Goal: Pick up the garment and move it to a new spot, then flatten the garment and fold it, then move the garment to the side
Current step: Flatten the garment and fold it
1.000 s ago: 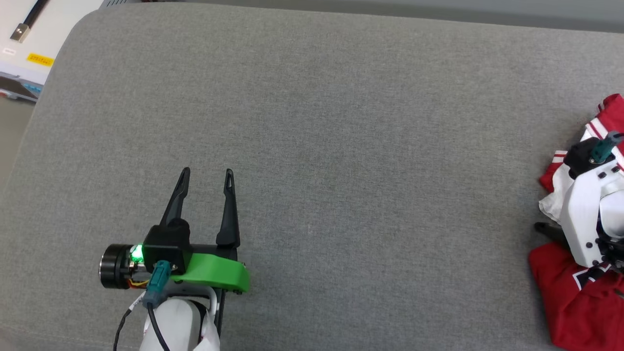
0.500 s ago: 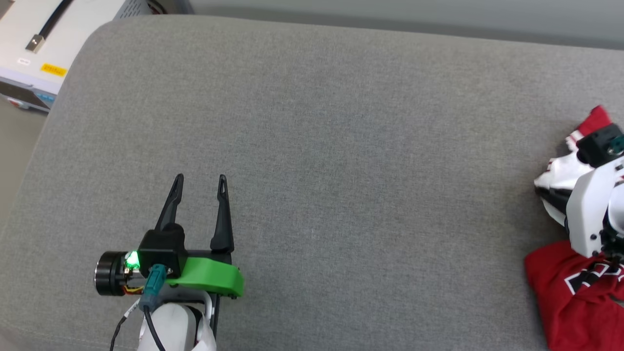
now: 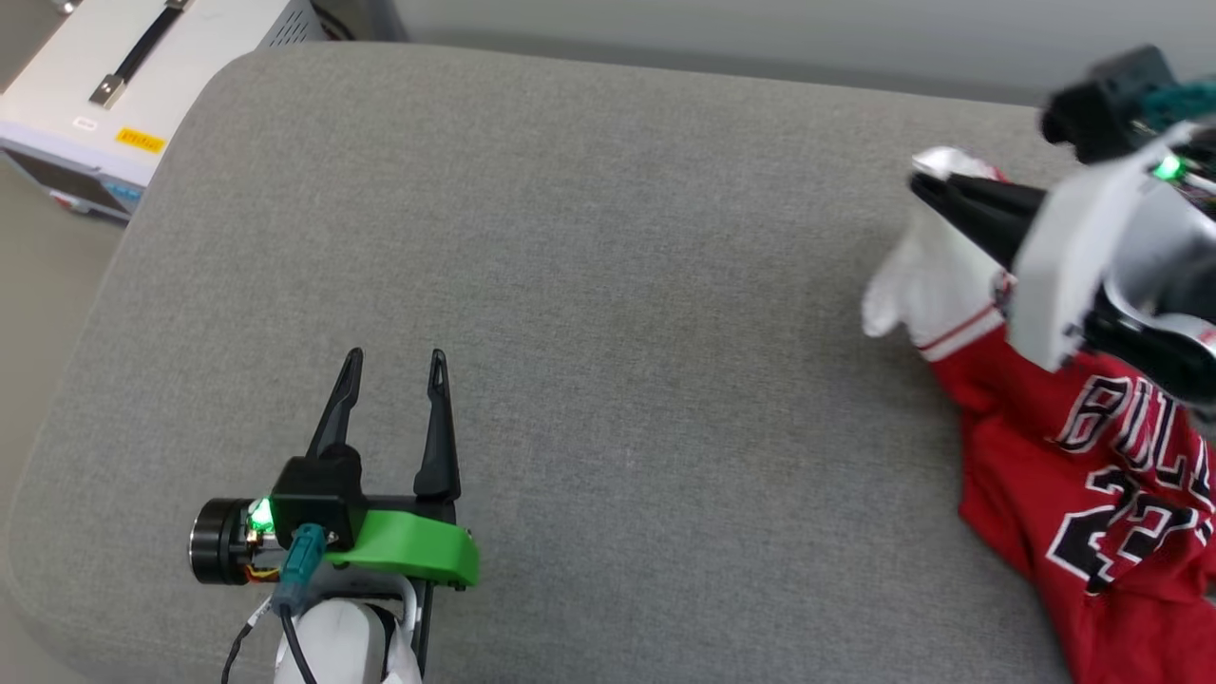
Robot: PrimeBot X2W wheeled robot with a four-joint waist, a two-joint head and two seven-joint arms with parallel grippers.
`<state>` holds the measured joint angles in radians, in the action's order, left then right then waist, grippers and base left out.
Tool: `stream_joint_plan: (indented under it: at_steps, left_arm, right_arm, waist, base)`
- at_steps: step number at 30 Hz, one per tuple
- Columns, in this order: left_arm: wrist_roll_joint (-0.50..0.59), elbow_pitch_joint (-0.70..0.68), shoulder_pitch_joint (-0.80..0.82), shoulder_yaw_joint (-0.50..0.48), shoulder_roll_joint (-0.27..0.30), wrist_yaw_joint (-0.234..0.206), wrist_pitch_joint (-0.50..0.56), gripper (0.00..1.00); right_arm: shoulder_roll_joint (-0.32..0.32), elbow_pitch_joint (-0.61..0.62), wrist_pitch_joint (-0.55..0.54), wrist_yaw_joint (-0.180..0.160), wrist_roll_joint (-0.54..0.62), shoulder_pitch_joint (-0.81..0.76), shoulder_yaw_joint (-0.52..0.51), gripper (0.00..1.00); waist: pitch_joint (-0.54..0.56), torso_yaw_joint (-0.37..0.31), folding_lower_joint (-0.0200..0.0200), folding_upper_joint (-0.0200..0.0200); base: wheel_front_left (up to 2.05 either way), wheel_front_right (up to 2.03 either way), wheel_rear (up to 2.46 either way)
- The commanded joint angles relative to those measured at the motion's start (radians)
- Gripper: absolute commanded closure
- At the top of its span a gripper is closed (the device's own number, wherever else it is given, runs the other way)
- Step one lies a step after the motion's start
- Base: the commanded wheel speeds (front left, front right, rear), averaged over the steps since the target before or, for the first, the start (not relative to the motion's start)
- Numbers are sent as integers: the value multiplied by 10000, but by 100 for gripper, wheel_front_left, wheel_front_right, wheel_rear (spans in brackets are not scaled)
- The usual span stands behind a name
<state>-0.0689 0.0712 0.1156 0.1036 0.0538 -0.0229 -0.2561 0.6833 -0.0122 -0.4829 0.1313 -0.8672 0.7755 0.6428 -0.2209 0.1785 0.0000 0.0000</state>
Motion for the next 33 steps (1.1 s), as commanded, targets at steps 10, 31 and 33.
stream_joint_plan:
  at_steps: [10, 31, 33]
  left_arm:
    - [-374, -125, 596, -31, -36, -286, -57, 0]
    - [-331, 49, 808, -213, -36, -324, -57, 0]
    - [-263, 64, 769, -294, -36, -255, -57, 0]
  right_arm:
    - [-3001, -2217, 41, -6, 260, 2609, 2806, 100]
    - [-3898, -4414, 1651, -6, -725, 1664, 6334, 0]
    - [-3729, -4086, 2746, -6, -588, 1746, 6235, 0]
  waist:
    - [-1223, 706, 0, 0]
    - [-1170, 479, 0, 0]
    - [-944, 417, 0, 0]
  base:
    - [0, 0, 0]
    - [0, 0, 0]
    - [0, 0, 0]
